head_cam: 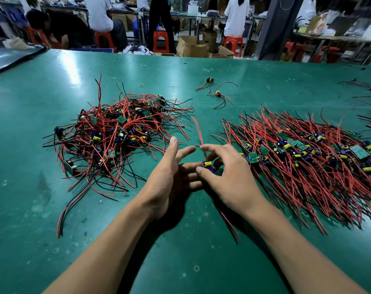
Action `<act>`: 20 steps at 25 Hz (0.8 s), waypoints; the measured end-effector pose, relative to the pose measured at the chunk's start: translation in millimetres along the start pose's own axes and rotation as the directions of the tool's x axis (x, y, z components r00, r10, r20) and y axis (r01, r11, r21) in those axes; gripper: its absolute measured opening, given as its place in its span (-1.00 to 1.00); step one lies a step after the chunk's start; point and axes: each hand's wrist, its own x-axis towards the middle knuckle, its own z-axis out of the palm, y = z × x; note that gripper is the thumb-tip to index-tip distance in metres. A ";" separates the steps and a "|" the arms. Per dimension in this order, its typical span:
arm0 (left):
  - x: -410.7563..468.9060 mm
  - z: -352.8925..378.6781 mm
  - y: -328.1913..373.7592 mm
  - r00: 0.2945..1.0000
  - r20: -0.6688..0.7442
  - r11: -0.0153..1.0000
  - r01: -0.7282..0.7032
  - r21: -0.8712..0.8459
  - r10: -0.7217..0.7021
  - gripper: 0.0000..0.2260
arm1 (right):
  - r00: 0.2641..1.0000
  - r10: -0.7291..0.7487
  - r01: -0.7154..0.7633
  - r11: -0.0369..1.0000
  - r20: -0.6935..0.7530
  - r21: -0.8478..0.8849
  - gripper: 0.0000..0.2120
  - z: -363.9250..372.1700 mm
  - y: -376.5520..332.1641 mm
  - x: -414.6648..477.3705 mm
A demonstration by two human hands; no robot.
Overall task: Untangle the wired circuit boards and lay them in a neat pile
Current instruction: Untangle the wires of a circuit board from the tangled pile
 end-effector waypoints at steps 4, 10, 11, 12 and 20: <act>1.3 3.1 -1.3 1.000 -0.013 1.000 0.018 0.020 -0.017 -0.45 | 0.990 0.027 -0.035 0.998 -0.138 -0.058 -0.67 -9.6 6.8 3.6; 3.1 2.1 -3.1 0.999 -0.023 0.998 0.032 0.047 -0.031 -0.43 | 0.926 0.029 -0.223 0.847 -0.376 -0.483 -0.70 -29.3 16.2 6.7; 2.4 2.1 -3.9 0.999 -0.026 0.999 0.025 0.035 -0.024 -0.46 | 0.932 -0.029 -0.169 0.846 -0.360 -0.505 -0.71 -27.9 13.3 5.7; 2.1 1.9 -4.9 0.999 -0.031 1.000 0.009 0.013 -0.009 -0.52 | 0.949 -0.090 -0.073 0.870 -0.303 -0.487 -0.74 -24.5 9.3 4.5; 7.9 -7.2 -7.2 0.912 -0.268 0.945 -0.264 0.195 0.310 -0.90 | 0.995 0.087 -0.096 0.848 -0.041 -0.521 -0.69 -5.1 12.2 -2.6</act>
